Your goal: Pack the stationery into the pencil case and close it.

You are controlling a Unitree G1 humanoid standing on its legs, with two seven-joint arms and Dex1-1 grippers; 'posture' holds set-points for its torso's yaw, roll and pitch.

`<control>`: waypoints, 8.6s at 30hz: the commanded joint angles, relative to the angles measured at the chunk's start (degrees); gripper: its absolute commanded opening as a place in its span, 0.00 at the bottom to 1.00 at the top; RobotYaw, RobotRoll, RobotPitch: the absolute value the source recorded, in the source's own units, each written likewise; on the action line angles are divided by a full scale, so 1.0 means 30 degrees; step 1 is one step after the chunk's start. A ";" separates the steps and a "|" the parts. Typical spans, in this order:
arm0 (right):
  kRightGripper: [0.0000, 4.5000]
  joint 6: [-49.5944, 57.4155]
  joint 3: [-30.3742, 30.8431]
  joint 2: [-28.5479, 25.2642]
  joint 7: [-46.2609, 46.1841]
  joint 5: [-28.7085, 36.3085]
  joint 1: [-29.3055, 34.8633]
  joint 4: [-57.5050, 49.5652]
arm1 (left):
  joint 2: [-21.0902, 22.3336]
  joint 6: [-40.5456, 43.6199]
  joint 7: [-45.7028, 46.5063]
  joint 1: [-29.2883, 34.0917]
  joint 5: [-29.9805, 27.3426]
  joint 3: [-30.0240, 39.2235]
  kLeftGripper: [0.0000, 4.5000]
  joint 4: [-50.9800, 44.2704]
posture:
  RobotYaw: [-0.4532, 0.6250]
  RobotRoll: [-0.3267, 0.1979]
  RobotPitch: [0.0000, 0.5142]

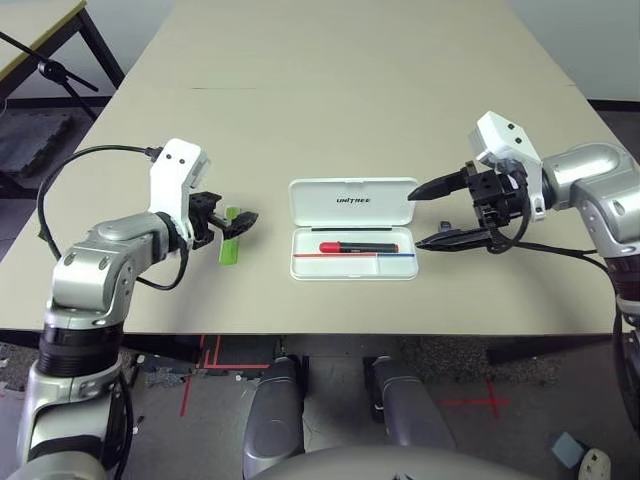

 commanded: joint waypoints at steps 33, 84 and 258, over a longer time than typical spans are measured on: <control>1.00 -0.0192 -0.0397 -0.1887 -0.0422 0.0082 0.1666 -0.0887 | 0.2935 -0.0094 -0.1126 0.0577 0.0405 -0.2101 0.24 0.1290 | 0.37 0.62 0.37; 1.00 0.0386 -0.0668 -0.2759 -0.0186 0.0362 0.3356 -0.1175 | 0.2240 -0.7233 -1.0085 -0.4927 0.3343 -1.3481 0.24 -0.3309 | 0.37 0.62 0.36; 1.00 0.0215 -0.2801 -0.4113 0.1077 0.0634 0.2695 0.1599 | 0.5945 -1.2003 -1.1718 0.0148 -0.0277 -0.3729 1.00 -0.1338 | 0.38 0.62 0.36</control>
